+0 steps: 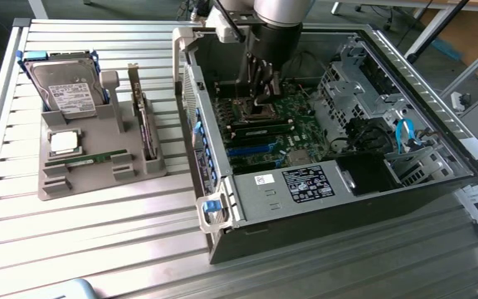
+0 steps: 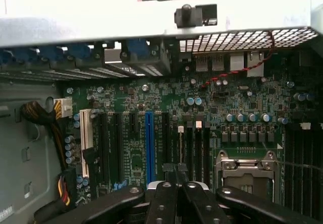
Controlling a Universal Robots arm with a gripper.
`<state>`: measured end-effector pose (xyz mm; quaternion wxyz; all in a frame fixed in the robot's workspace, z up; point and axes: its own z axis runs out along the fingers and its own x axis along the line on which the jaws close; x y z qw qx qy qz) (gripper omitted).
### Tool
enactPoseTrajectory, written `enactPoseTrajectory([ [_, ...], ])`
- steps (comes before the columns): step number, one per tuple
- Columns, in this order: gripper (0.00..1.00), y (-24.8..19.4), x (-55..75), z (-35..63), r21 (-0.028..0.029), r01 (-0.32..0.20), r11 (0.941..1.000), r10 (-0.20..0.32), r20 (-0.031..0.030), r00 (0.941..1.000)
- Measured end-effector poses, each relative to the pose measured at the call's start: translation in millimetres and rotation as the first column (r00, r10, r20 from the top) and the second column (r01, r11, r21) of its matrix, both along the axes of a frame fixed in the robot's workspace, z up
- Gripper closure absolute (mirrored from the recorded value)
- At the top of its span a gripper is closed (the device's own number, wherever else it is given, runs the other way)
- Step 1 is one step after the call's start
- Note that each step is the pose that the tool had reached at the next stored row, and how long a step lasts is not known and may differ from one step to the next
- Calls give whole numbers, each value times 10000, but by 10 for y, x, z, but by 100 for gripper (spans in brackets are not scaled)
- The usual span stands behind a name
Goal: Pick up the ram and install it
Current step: 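Press down the ram until it locks into place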
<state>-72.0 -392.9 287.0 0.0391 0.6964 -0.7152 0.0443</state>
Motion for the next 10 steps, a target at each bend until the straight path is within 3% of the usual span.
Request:
enactPoseTrajectory([
  [10,89,0,182,1,-33,0,10000,0,-1,10000],
])
